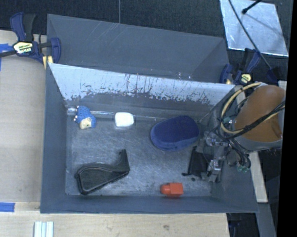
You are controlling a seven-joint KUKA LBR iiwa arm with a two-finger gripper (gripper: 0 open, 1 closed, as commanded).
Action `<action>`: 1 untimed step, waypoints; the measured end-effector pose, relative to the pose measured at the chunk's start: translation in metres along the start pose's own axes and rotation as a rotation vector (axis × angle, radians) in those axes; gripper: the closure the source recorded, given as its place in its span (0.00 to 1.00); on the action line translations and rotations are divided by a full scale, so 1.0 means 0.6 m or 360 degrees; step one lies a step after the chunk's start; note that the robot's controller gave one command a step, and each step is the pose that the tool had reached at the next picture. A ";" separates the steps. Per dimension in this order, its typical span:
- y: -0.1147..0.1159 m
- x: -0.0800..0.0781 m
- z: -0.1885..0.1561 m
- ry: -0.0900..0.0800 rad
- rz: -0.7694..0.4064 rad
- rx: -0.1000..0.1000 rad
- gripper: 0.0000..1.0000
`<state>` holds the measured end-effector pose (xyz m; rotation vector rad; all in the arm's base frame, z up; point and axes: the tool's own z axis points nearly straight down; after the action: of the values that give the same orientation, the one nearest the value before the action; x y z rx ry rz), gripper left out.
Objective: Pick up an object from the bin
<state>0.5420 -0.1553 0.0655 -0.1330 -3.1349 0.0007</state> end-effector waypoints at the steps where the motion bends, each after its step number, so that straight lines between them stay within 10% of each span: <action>1: 0.000 -0.001 0.000 -0.0002 -0.0001 0.0000 0.00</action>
Offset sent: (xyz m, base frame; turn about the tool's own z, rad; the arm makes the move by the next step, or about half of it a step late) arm 0.0000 0.0000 0.0000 0.0000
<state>0.5427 -0.1555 0.0657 -0.1318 -3.1364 0.0012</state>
